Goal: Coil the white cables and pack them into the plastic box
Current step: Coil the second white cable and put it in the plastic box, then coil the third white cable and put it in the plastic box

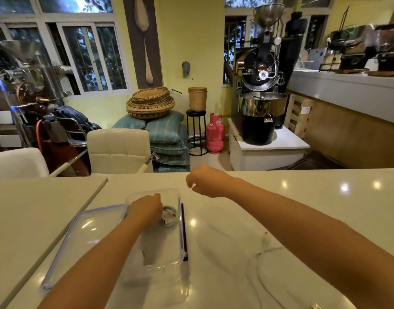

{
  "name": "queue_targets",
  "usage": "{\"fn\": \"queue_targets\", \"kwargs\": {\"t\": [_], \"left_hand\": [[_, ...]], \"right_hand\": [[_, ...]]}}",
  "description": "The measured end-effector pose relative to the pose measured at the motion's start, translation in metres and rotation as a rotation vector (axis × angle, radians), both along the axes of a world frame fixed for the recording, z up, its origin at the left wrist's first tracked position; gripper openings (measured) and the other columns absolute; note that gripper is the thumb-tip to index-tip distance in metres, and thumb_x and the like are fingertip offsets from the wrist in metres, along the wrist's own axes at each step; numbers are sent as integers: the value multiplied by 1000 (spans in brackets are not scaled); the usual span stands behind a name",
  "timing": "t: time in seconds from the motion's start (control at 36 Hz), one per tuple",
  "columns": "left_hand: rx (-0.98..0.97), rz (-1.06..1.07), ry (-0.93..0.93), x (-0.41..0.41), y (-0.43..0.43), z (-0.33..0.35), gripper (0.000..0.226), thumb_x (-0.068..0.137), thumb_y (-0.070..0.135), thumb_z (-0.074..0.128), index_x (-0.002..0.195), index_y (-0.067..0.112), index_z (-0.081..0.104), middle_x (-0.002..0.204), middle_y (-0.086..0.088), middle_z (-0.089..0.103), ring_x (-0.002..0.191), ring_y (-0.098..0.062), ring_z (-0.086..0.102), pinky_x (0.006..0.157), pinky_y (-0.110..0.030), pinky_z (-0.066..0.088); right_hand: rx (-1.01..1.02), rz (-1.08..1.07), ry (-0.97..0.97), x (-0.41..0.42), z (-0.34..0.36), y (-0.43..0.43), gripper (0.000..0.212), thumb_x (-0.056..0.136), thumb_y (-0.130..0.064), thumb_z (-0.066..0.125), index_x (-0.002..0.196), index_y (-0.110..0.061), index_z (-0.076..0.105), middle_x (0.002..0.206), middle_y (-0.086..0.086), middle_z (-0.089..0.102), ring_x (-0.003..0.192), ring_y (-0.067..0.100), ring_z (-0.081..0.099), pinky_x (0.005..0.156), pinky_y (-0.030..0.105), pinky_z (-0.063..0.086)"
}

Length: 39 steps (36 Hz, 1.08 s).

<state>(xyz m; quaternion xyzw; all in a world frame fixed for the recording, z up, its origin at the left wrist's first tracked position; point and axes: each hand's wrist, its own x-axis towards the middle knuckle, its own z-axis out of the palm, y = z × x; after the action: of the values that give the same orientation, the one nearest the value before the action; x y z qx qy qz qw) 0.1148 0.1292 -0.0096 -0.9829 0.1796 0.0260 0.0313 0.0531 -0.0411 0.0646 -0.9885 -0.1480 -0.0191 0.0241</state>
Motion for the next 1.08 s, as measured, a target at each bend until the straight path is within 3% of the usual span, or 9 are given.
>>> {"fn": "queue_targets", "kwargs": {"t": [0.06,0.11,0.33,0.44,0.69,0.81,0.94,1.03,1.08], "left_hand": [[27,10,9,1,-4,9,33,96,22,34,125,9,40,124,-12,55,107,-26,56,88,-34,45],[29,18,23,2,-9,18,34,96,23,33,126,8,40,128,-14,53,113,-29,53,90,-37,44],[-155,-137,-55,-19,-62,51,27,95,16,33,111,1,49,111,-19,61,98,-33,58,81,-38,46],[-224,-235,-15,-48,-98,56,27,95,21,37,112,5,51,115,-16,61,101,-31,57,86,-39,46],[-111,-404,380,-111,-158,20,38,92,34,47,120,10,51,128,-9,55,114,-24,51,91,-31,41],[-44,-394,427,-123,-173,-1,43,89,38,49,120,8,51,128,-10,55,114,-24,52,93,-32,41],[-73,-367,404,-133,-182,-16,35,87,30,49,111,5,55,108,-10,60,94,-22,55,77,-33,43],[-63,-377,406,-136,-183,-18,32,90,22,44,114,4,54,118,-13,60,107,-27,57,86,-34,46],[-61,-385,402,-134,-183,-17,31,91,19,43,113,2,55,119,-16,60,99,-25,56,81,-34,44]], "right_hand": [[12,-27,-2,-9,9,-14,26,90,-12,49,114,-7,58,122,13,57,112,27,52,95,37,45],[16,-59,7,-17,16,-28,27,90,-13,51,115,-7,58,122,12,57,113,26,52,94,34,43],[15,-214,127,-66,33,-84,34,89,-14,54,122,-6,53,124,12,56,112,27,52,85,28,40],[51,-295,174,-85,25,-110,35,87,-18,58,121,-10,53,121,9,58,108,25,54,79,26,38],[60,-356,360,-118,-13,-134,42,84,-24,63,123,-13,52,124,7,57,112,22,51,92,30,41],[54,-327,386,-123,-30,-129,41,86,-22,60,124,-11,51,126,9,55,114,23,49,91,29,40],[-14,-294,440,-126,-49,-120,42,88,-20,57,128,-11,47,132,8,50,120,25,45,95,32,39],[-61,-275,462,-126,-56,-119,44,89,-19,56,130,-10,45,133,9,50,120,26,46,94,34,40],[-53,-290,465,-125,-59,-119,46,88,-19,57,131,-11,42,132,10,50,117,27,48,92,35,41]]}}
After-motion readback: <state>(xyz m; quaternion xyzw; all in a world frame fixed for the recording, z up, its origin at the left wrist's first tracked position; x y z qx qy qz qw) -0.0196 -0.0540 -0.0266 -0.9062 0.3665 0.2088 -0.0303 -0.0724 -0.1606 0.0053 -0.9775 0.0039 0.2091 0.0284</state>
